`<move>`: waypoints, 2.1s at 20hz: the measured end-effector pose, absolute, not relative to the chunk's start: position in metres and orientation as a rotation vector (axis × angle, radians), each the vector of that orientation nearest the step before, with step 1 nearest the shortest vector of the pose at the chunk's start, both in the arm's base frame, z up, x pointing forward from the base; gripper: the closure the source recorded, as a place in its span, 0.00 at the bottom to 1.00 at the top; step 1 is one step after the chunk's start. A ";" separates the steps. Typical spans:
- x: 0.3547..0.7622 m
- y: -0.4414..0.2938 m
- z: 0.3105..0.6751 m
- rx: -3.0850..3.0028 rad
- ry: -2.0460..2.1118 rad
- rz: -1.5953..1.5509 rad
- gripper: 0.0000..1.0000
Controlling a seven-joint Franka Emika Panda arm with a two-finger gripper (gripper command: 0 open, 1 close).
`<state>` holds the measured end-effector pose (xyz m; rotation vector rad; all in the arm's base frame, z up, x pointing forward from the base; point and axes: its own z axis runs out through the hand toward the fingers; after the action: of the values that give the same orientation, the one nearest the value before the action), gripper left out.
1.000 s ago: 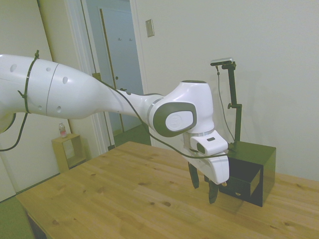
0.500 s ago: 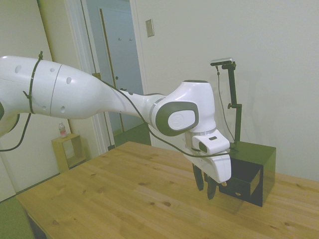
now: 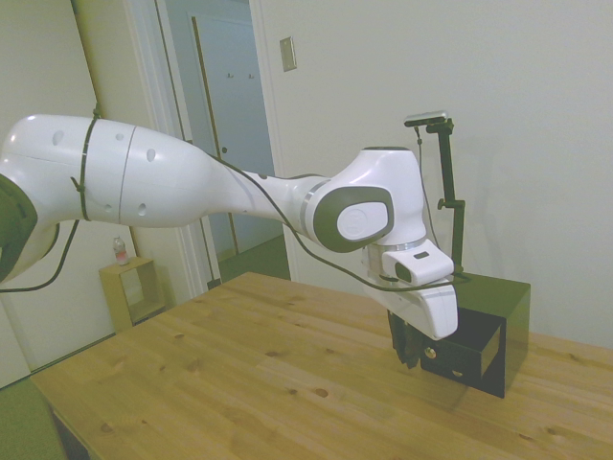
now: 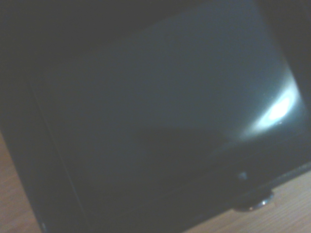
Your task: Close the top drawer
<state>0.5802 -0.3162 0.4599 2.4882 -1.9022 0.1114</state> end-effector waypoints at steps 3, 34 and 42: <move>0.589 -0.318 0.458 2.487 -1.896 0.105 1.00; 0.674 -0.324 0.475 2.496 -1.836 0.139 1.00; 0.687 -0.326 0.479 2.496 -1.829 0.142 1.00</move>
<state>0.6870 -0.3255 0.4793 2.4959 -1.8288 0.1422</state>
